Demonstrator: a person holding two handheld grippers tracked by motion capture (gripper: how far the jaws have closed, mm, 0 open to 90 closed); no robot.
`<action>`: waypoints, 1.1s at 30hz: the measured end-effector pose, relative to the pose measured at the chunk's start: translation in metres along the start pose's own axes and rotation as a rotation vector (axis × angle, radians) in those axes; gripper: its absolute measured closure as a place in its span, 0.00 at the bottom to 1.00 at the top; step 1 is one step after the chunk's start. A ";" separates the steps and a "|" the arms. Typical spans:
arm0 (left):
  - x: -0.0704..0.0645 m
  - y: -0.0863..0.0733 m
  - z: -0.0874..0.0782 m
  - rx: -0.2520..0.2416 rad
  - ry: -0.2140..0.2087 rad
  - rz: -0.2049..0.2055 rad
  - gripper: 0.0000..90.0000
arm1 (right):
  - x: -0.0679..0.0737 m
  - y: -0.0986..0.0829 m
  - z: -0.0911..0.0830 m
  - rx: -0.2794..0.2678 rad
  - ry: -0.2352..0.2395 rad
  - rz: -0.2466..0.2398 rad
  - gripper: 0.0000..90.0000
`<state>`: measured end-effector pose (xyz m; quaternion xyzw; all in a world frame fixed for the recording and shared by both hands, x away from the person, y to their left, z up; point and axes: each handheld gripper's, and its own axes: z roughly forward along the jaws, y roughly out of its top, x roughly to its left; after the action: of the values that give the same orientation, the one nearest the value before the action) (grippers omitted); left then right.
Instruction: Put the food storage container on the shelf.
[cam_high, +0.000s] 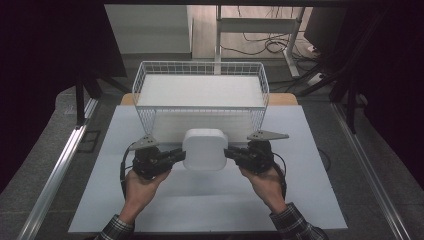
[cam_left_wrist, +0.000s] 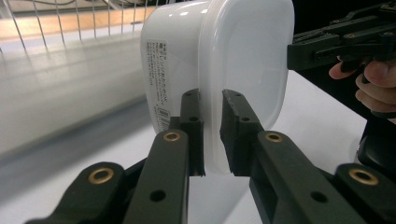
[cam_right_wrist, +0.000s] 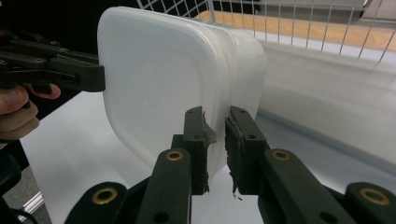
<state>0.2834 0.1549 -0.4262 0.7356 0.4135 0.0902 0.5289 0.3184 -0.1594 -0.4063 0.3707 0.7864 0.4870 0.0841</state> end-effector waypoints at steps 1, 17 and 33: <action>0.000 0.003 0.000 -0.005 0.001 -0.003 0.89 | -0.001 0.003 0.000 -0.003 -0.001 -0.001 0.87; 0.009 0.056 -0.012 -0.069 0.016 0.030 0.89 | -0.001 0.060 -0.004 -0.071 -0.016 -0.039 0.87; 0.020 0.116 -0.021 -0.132 0.004 0.048 0.89 | -0.002 0.123 -0.014 -0.145 -0.047 -0.070 0.86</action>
<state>0.3441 0.1723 -0.3247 0.7088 0.3901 0.1315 0.5729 0.3743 -0.1393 -0.2974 0.3474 0.7594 0.5305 0.1459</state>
